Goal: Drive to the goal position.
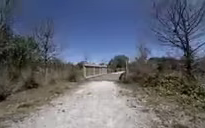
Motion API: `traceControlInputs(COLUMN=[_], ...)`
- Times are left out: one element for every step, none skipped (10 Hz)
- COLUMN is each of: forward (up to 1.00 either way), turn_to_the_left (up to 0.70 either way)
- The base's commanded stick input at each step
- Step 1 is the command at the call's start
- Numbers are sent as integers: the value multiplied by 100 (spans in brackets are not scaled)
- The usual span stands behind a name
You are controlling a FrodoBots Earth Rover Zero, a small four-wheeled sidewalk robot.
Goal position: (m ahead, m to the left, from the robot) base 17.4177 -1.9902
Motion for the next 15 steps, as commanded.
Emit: traceControlInputs(forward=[50,50,50,50,50,50,50,50,50,50,50,50,50,50,50], turn_to_the_left=[0,0,0,0,0,0,0,0,0,0,0,0,0,0,0])
